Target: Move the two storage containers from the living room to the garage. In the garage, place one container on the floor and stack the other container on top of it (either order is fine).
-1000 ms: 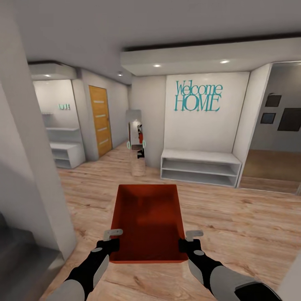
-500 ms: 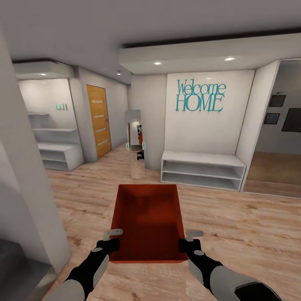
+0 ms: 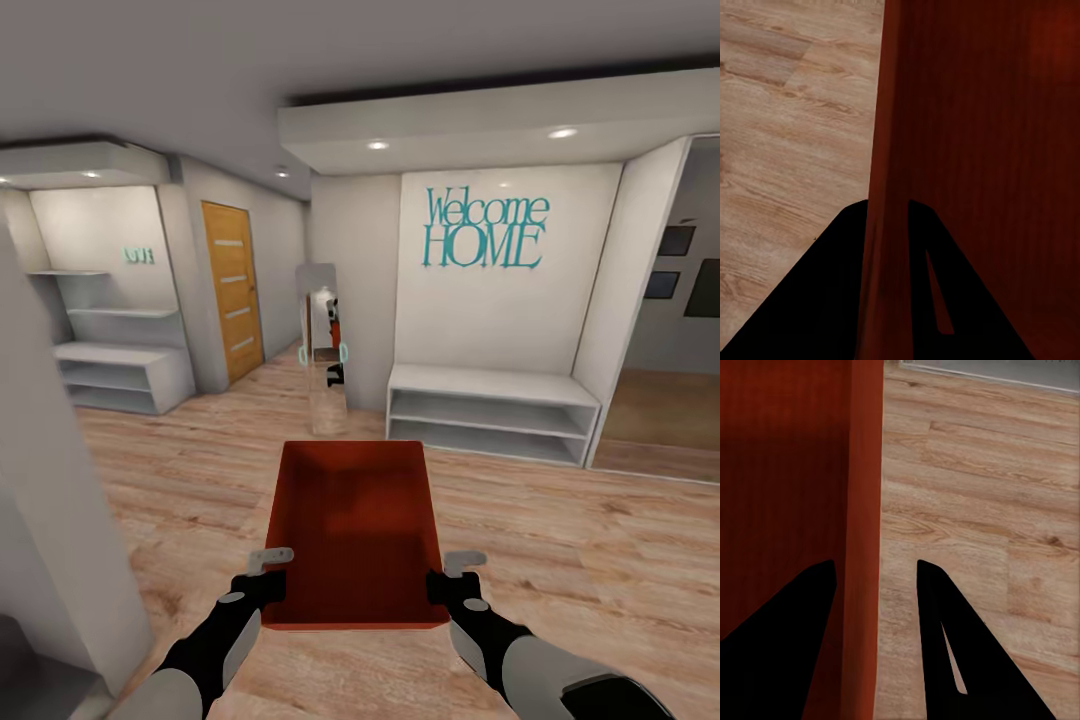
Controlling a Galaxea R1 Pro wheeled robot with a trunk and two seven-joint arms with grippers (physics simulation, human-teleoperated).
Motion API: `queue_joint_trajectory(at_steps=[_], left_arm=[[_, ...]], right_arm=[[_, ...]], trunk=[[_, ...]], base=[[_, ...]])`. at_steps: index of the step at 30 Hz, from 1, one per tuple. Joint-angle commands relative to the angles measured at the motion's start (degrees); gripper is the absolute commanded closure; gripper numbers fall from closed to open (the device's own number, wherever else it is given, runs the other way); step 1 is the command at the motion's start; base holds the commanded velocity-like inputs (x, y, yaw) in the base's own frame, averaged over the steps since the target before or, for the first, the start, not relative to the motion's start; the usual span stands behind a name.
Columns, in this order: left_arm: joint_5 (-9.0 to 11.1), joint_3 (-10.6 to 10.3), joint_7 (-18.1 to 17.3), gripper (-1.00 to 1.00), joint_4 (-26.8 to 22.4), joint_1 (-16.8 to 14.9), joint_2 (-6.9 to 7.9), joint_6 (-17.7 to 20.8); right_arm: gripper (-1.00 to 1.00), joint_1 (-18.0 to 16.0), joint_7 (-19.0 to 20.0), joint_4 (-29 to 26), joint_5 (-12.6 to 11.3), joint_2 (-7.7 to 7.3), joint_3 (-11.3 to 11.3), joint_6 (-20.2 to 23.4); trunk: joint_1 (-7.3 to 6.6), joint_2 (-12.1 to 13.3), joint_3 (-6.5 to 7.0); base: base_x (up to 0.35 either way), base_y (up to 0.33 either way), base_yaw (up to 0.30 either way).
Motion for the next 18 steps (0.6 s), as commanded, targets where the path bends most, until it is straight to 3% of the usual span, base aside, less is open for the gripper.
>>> queue_joint_trajectory(at_steps=[1,18], left_arm=[[2.2,1.2,0.6,1.0,0.0,0.0,-0.04,0.4],[2.2,1.3,0.6,1.0,0.0,0.0,-0.04,0.4]], right_arm=[[1.0,0.0,0.0,-0.2,0.3,0.17,-2.1,-0.4],[1.0,0.0,0.0,-0.2,0.3,0.17,-2.1,-0.5]], trunk=[[0.05,0.0,-0.01],[0.05,0.0,-0.01]], base=[[0.324,0.0,0.0],[0.324,0.0,0.0]])
